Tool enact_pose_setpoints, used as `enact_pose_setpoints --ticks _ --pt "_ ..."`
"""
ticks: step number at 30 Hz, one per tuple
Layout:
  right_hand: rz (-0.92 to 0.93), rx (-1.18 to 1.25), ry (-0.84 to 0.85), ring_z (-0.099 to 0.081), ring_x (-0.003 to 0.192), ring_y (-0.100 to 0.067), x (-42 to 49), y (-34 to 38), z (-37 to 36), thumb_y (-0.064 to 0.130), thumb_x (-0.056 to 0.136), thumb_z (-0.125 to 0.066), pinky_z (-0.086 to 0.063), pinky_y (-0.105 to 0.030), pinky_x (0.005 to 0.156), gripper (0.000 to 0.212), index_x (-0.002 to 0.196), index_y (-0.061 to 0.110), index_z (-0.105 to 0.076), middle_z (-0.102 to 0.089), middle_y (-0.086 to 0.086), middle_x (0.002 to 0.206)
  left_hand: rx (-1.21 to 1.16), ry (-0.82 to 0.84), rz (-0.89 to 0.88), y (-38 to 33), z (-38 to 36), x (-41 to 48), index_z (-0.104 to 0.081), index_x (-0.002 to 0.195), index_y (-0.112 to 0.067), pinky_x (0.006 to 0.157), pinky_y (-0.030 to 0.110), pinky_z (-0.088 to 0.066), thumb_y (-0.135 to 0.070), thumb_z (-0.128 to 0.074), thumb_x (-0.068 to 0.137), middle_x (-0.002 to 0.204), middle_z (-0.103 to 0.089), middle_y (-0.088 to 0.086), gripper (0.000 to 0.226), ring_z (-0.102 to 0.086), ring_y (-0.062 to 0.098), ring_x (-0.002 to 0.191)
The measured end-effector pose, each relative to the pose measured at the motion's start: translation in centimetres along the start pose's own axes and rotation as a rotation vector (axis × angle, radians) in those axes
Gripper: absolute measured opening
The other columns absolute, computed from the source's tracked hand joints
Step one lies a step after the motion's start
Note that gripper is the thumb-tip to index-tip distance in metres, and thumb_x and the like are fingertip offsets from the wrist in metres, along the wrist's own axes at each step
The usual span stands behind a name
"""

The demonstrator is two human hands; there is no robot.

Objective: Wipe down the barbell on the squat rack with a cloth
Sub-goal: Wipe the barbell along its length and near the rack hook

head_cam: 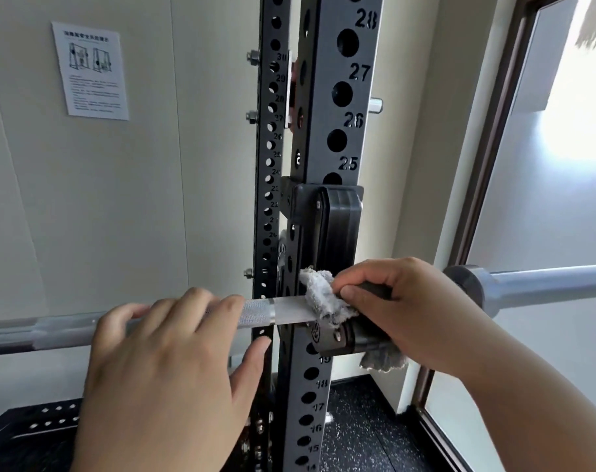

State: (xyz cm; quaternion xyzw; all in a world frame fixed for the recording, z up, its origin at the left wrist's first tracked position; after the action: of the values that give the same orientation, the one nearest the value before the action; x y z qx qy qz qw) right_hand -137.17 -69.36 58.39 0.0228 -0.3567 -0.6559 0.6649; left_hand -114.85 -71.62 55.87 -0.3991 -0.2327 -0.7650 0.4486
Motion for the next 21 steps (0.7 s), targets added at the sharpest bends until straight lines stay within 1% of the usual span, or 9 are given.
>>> enact_pose_setpoints --ticks 2,5,8,10,13,15,18,19,21 --pt "-0.004 -0.057 -0.03 -0.067 0.071 0.011 0.2 -1.2 1.0 0.03 0.098 -0.067 -0.048 -0.006 0.064 0.019 0.092 0.045 -0.076 -0.069 0.037 0.081 0.002 0.026 0.015 -0.1 0.0 0.1 -0.074 0.104 -0.025 0.089 0.05 -0.041 -0.054 -0.062 0.085 0.089 -0.065 -0.005 0.037 -0.069 0.03 0.081" --pt "0.015 -0.212 -0.044 -0.066 0.066 0.003 0.2 -2.7 2.8 0.018 0.097 -0.064 -0.056 -0.023 0.061 0.029 0.081 0.04 -0.073 -0.066 0.03 0.071 0.008 0.063 0.048 -0.4 0.0 0.2 -0.075 0.104 -0.026 0.091 0.051 -0.041 -0.057 -0.056 0.087 0.09 -0.067 -0.006 0.04 -0.07 0.03 0.08" --pt "0.009 -0.462 -0.027 -0.058 0.066 -0.008 0.1 -5.4 5.0 0.006 0.079 -0.071 -0.047 -0.028 0.06 0.046 0.063 0.044 -0.053 -0.055 0.016 0.063 -0.035 0.061 0.087 -1.1 0.3 0.3 -0.076 0.105 -0.026 0.094 0.05 -0.04 -0.058 -0.051 0.088 0.097 -0.071 -0.008 0.045 -0.072 0.028 0.086" --pt "0.018 -0.656 -0.038 -0.052 0.073 -0.013 -0.2 -7.1 6.7 0.016 0.062 -0.081 -0.041 -0.03 0.062 0.04 0.07 0.046 -0.055 -0.054 0.021 0.068 -0.074 0.052 0.047 -2.6 0.2 0.3 -0.076 0.108 -0.026 0.093 0.048 -0.04 -0.057 -0.05 0.089 0.104 -0.071 -0.01 0.045 -0.072 0.025 0.09" --pt "0.044 -0.759 -0.103 -0.055 0.083 -0.017 -1.1 -7.2 8.0 0.038 0.053 -0.07 -0.035 -0.033 0.071 0.028 0.078 0.044 -0.059 -0.052 0.03 0.074 -0.093 0.053 0.014 -4.4 -0.3 0.1 -0.077 0.108 -0.025 0.095 0.047 -0.041 -0.053 -0.049 0.09 0.11 -0.073 -0.009 0.043 -0.072 0.023 0.094" --pt "0.106 -0.72 -0.107 -0.064 0.085 -0.017 -1.5 -6.4 7.0 0.045 0.069 -0.053 -0.036 -0.035 0.078 0.02 0.085 0.044 -0.065 -0.051 0.031 0.076 -0.079 0.057 0.034 -5.0 -0.6 0.1 -0.078 0.108 -0.024 0.096 0.047 -0.04 -0.049 -0.048 0.09 0.113 -0.075 -0.007 0.043 -0.074 0.024 0.098" --pt "0.139 -0.626 -0.059 -0.07 0.082 -0.013 -1.4 -6.5 5.1 0.042 0.097 -0.026 -0.047 -0.042 0.096 0.047 0.118 0.043 -0.069 -0.069 0.025 0.09 -0.05 0.064 0.049 -5.6 -0.9 -0.1 -0.078 0.11 -0.02 0.097 0.049 -0.041 -0.046 -0.048 0.089 0.116 -0.075 -0.003 0.044 -0.074 0.025 0.103" --pt "0.162 -0.598 -0.028 -0.07 0.082 -0.012 -1.2 -6.5 4.6 0.043 0.098 -0.022 -0.049 -0.039 0.096 0.05 0.122 0.044 -0.066 -0.07 0.024 0.095 -0.048 0.071 0.049 -5.7 -1.0 -0.2 -0.077 0.112 -0.02 0.097 0.049 -0.042 -0.045 -0.048 0.089 0.117 -0.075 -0.003 0.045 -0.074 0.025 0.105" --pt "0.19 -0.545 0.033 -0.067 0.081 -0.009 -0.6 -6.1 4.0 0.049 0.099 -0.017 -0.048 -0.024 0.079 0.051 0.121 0.047 -0.063 -0.068 0.025 0.098 -0.054 0.097 0.054 -5.8 -1.1 -0.3 -0.076 0.115 -0.021 0.099 0.049 -0.042 -0.046 -0.047 0.09 0.12 -0.073 -0.005 0.046 -0.072 0.022 0.11"
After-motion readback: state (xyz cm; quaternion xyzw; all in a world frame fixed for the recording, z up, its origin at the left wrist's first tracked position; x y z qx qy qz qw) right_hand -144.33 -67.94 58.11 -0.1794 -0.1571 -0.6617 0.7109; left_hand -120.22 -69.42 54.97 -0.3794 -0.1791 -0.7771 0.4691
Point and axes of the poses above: each hand's wrist, its own x-axis towards the middle knuckle, its own z-axis out of the back of the hand, y = z × x, the point moved 9 cm from there along x, towards the middle knuckle
